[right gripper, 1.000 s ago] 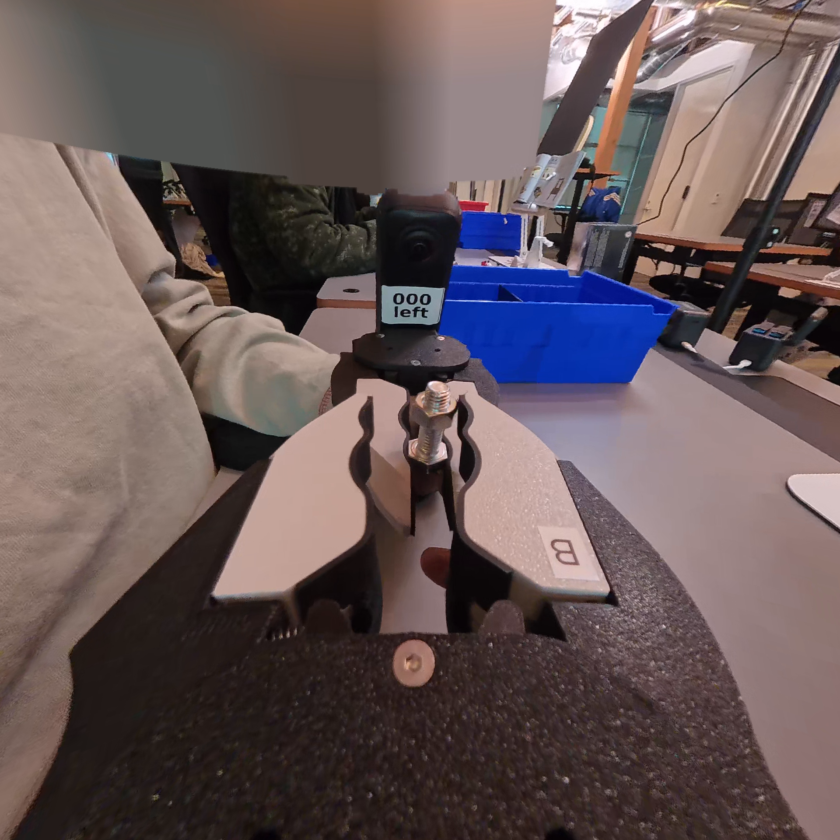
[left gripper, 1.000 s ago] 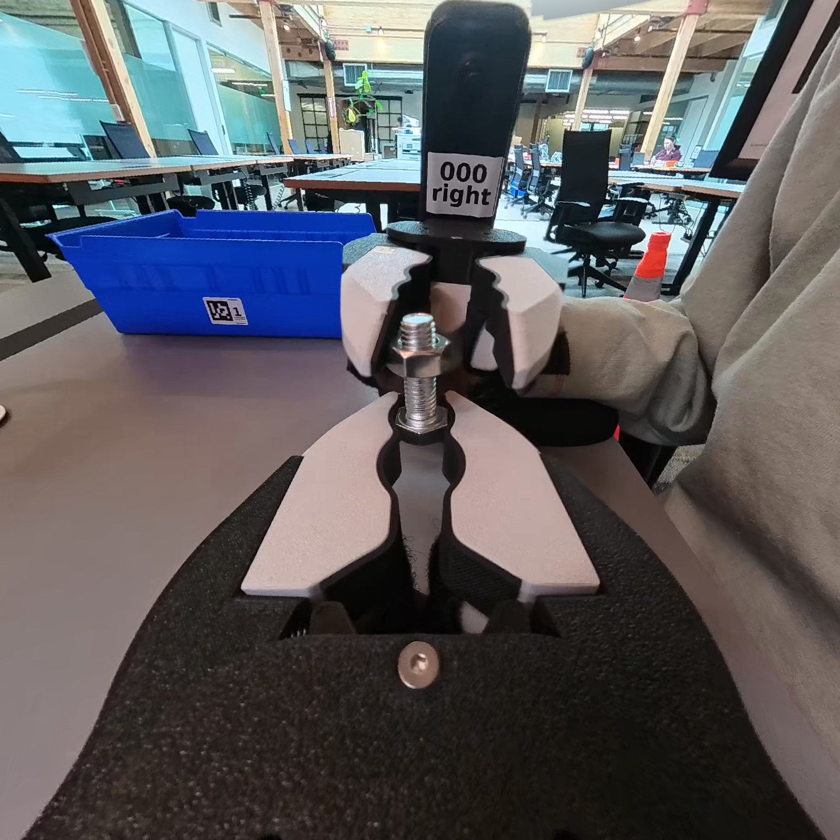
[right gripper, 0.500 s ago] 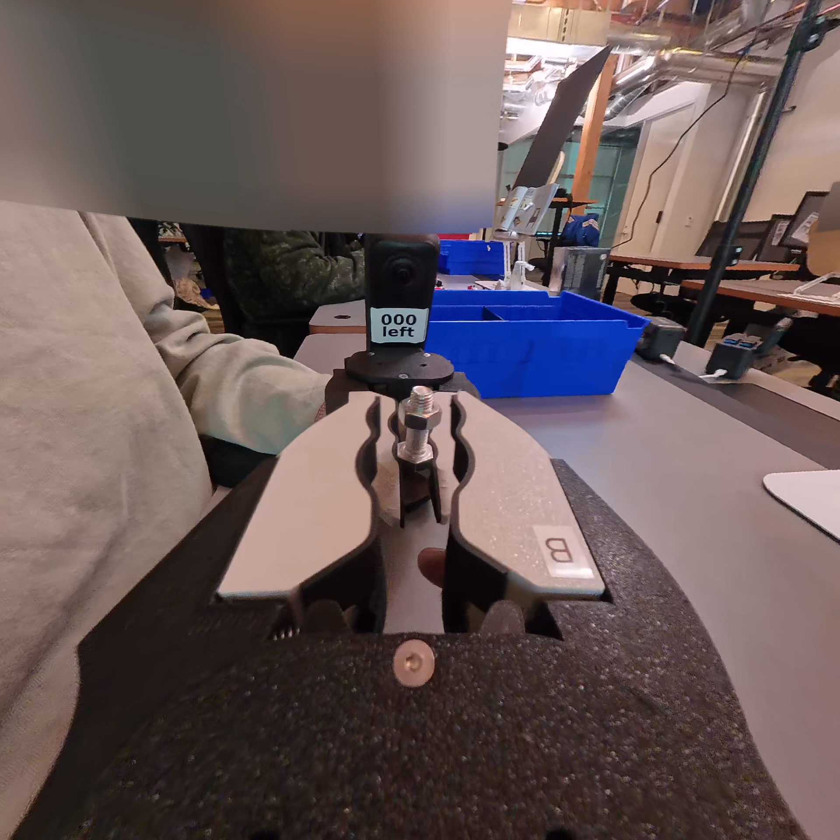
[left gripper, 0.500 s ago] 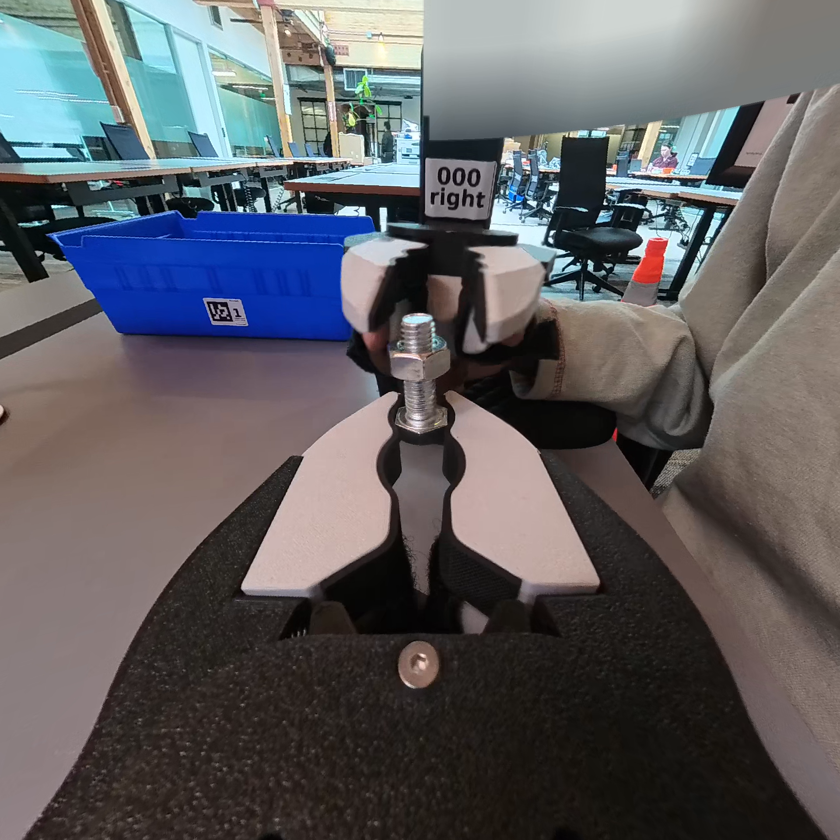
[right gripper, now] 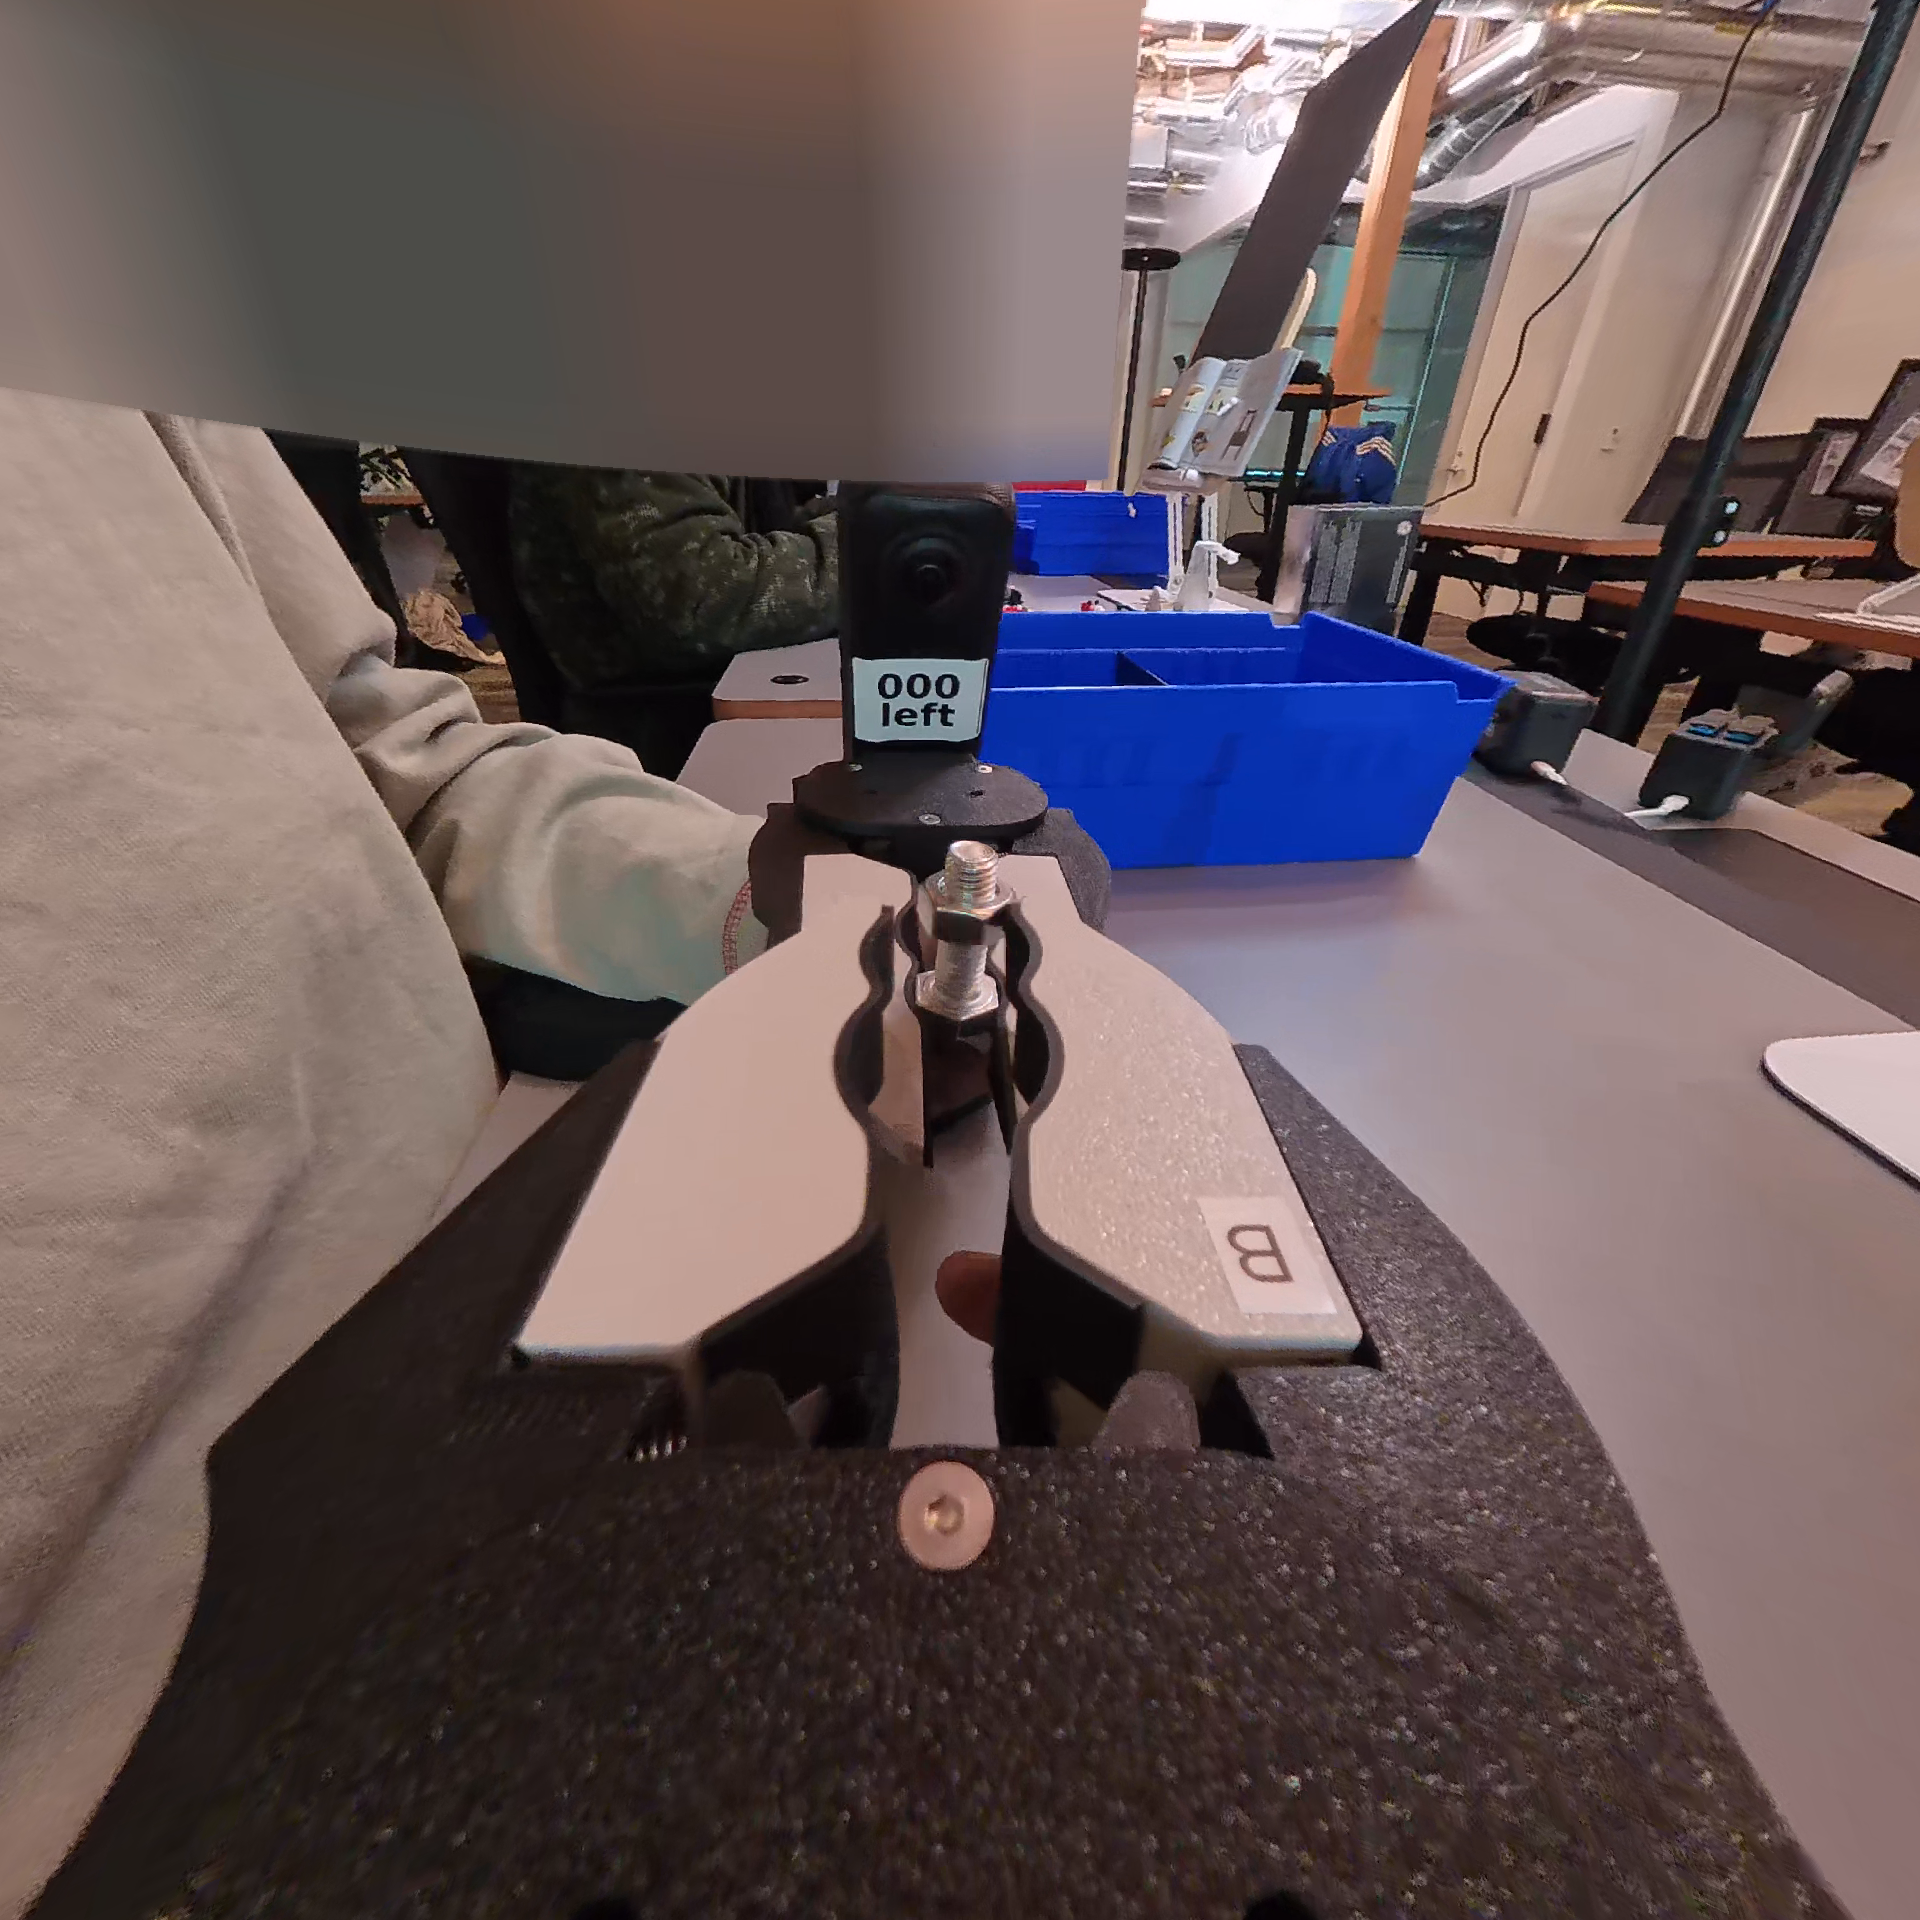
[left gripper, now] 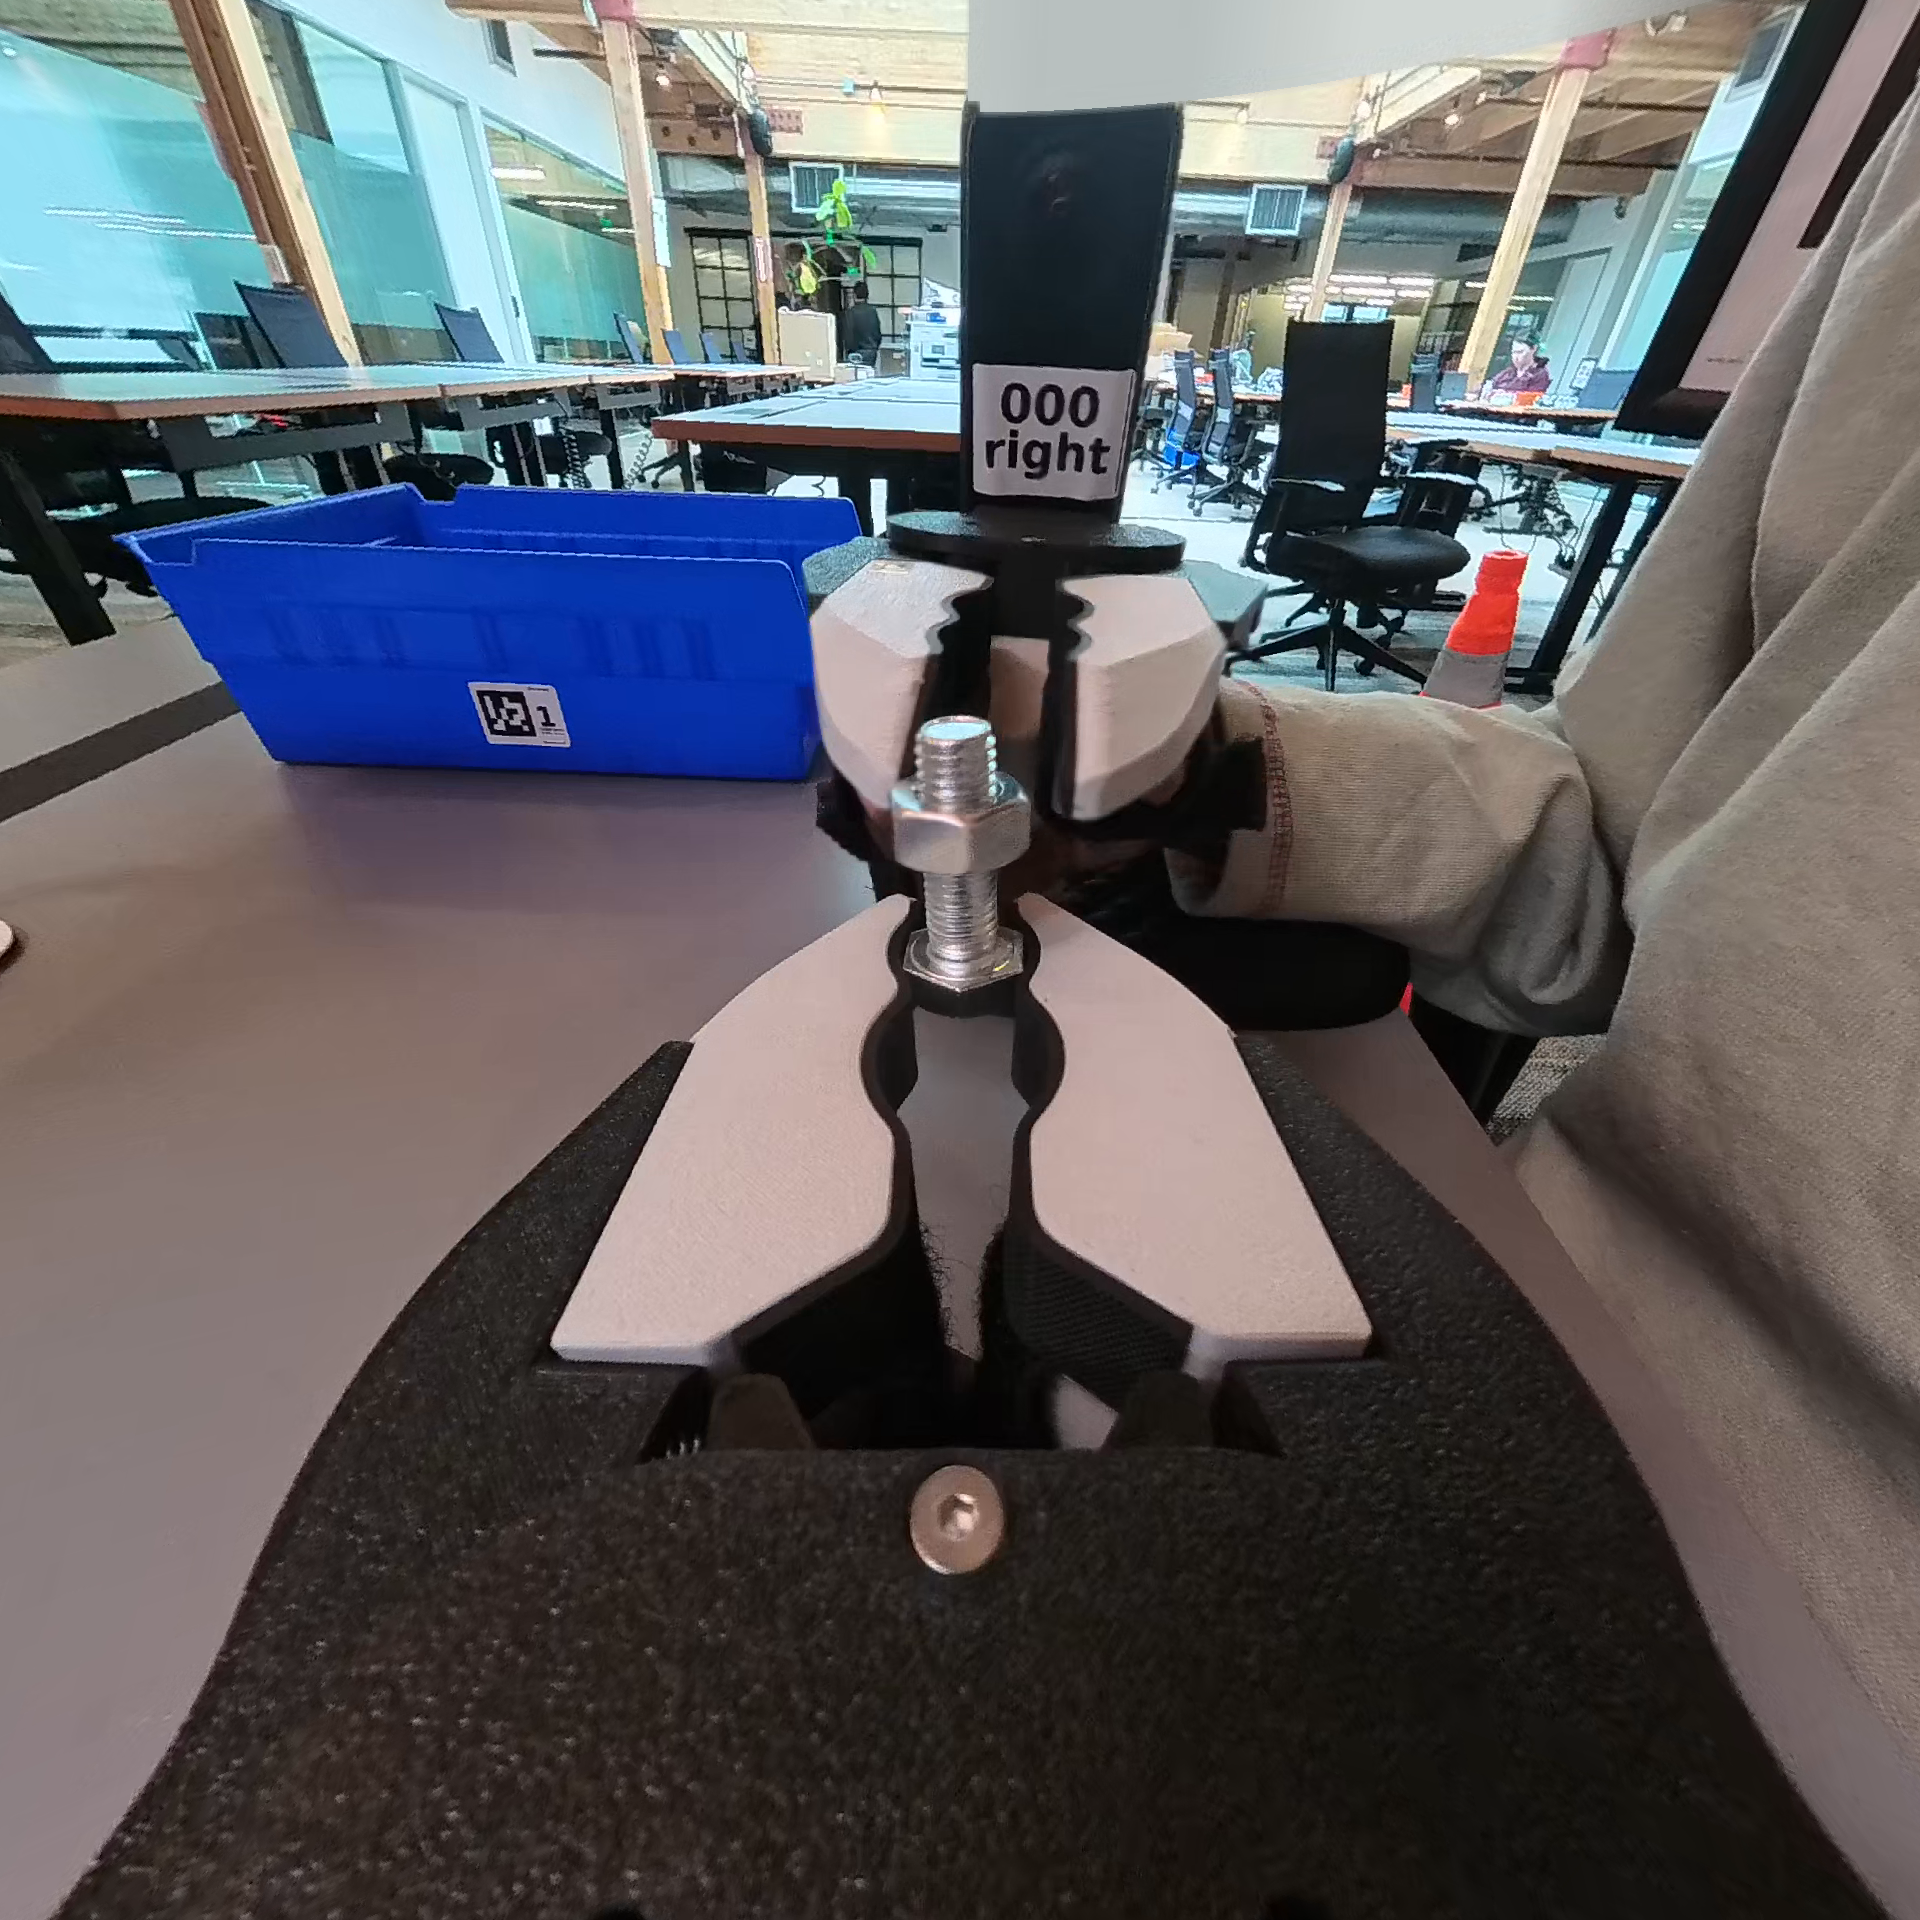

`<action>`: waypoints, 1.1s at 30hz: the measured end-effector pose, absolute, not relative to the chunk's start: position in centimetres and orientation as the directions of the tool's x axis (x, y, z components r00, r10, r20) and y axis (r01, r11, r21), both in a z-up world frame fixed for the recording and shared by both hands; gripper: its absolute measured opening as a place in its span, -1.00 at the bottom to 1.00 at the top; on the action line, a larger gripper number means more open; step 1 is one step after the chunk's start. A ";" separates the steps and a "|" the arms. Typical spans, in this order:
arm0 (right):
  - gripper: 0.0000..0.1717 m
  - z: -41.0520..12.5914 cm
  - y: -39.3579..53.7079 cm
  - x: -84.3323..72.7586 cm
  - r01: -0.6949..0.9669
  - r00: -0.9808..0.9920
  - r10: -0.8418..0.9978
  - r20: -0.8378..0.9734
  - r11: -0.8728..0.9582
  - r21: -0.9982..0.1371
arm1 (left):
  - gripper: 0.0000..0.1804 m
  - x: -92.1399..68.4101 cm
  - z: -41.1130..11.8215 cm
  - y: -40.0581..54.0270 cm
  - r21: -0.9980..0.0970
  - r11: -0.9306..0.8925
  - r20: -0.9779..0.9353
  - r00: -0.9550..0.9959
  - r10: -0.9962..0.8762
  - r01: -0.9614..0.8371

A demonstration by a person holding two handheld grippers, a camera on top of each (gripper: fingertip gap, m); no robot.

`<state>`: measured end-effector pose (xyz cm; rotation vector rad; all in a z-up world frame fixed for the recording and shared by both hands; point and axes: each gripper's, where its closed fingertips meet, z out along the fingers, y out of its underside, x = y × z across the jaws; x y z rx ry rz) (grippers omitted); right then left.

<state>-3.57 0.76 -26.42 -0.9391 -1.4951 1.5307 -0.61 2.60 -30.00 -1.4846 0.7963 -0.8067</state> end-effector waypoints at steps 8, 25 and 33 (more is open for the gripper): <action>-0.81 -25.6 1.4 -3.2 -0.086 -0.408 0.913 -0.002 -0.040 -0.995 | -0.85 -0.6 -30.0 2.6 -0.998 -0.062 0.040 0.524 -0.851 -0.024; -0.66 -26.6 0.4 -3.9 -0.031 -0.428 0.904 0.020 0.007 -0.999 | -0.85 -0.7 -30.0 2.6 -0.998 -0.065 0.044 0.523 -0.851 -0.023; -0.97 -26.1 0.9 -3.1 -0.056 -0.434 0.901 0.006 -0.020 -0.998 | -0.85 -0.7 -30.0 2.7 -0.997 -0.068 0.047 0.522 -0.851 -0.021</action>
